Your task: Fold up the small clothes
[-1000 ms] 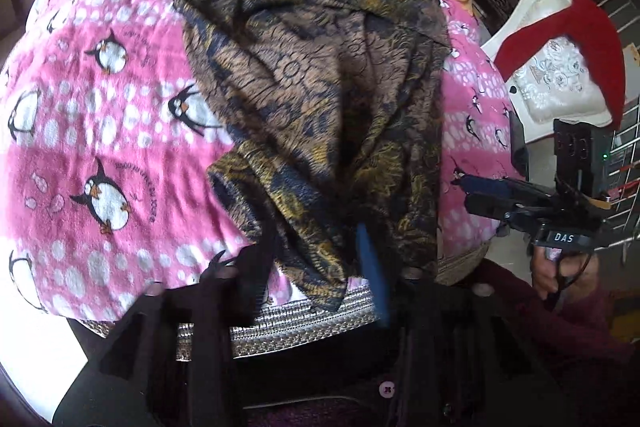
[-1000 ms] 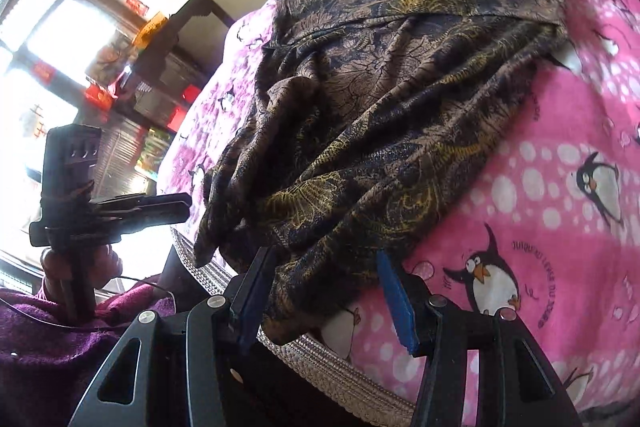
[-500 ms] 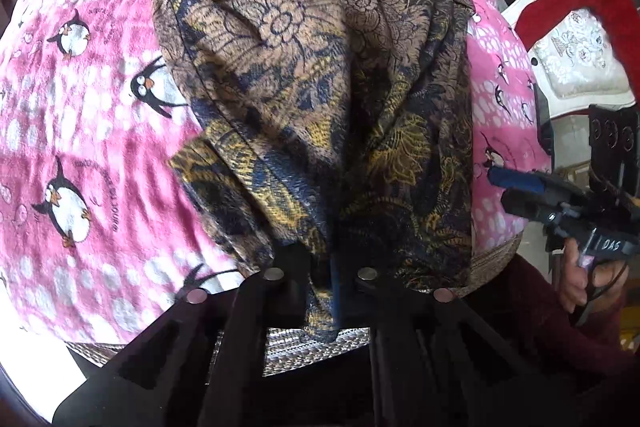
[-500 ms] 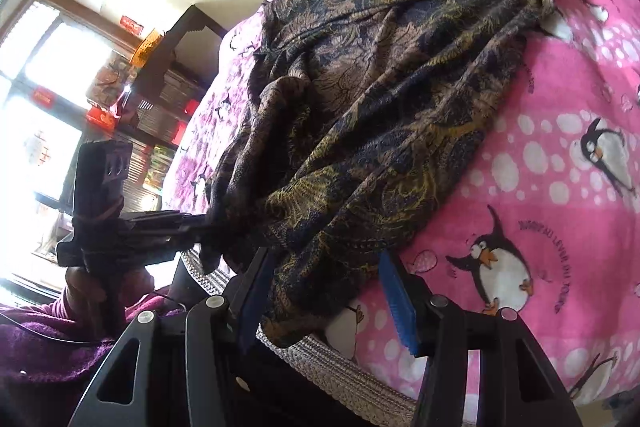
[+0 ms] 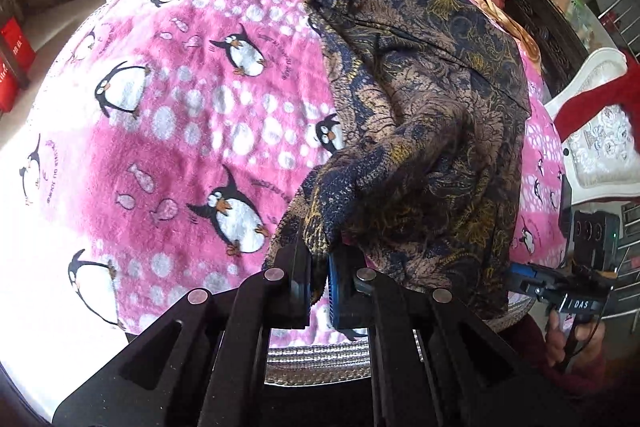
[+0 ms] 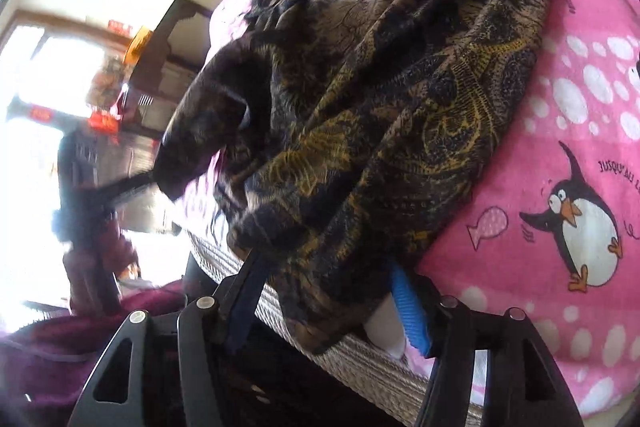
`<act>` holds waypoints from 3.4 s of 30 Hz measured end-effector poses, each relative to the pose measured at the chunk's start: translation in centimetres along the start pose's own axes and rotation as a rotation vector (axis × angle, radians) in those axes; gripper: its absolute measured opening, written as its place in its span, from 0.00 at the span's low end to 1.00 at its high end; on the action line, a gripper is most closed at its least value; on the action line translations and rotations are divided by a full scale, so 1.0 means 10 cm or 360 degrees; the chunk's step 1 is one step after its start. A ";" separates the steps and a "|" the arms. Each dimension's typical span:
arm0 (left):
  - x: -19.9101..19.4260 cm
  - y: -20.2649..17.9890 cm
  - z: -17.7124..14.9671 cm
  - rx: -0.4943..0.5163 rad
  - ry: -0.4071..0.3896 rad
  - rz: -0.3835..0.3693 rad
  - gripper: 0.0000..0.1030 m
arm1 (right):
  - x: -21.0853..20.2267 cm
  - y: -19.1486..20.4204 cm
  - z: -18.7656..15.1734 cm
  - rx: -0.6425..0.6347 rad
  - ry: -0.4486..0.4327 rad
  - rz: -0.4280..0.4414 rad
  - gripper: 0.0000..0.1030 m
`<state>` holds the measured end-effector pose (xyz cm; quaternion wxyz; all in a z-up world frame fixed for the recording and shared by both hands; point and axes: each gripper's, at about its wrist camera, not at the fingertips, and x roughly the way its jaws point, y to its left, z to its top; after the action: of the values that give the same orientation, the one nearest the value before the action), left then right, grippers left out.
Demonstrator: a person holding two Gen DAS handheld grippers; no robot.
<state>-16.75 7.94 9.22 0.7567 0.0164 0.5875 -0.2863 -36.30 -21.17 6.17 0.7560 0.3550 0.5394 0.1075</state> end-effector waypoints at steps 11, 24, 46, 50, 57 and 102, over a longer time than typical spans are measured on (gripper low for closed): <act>-0.33 -0.27 -0.02 0.0111 -0.0080 -0.0131 0.05 | -0.43 -0.02 -0.04 -0.0087 -0.0216 -0.0260 0.05; 0.09 0.10 -0.48 -0.0035 0.0197 0.0059 0.05 | -1.48 -0.67 -0.51 0.0138 -0.0339 -0.0609 0.04; 0.36 -0.13 -0.48 0.0195 0.0201 0.0231 0.49 | -1.21 -0.69 -0.41 0.0135 -0.0440 -0.0487 0.15; 0.40 -0.11 -0.44 0.0134 0.0266 0.0027 0.04 | -1.42 -0.69 -0.46 0.0166 -0.0554 -0.0373 0.04; -0.32 -0.06 -0.37 0.0191 0.0013 -0.0217 0.04 | -1.82 -0.37 -0.76 0.0076 -0.0643 -0.0236 0.03; 0.37 -0.12 2.62 0.0156 -0.0328 -0.0113 0.46 | -1.75 -0.86 2.62 -0.0006 -0.0912 -0.0367 0.26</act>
<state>6.25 -4.07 14.40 0.8008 0.0031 0.4921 -0.3414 -21.69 -47.97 17.87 0.8852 0.3060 0.3407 -0.0824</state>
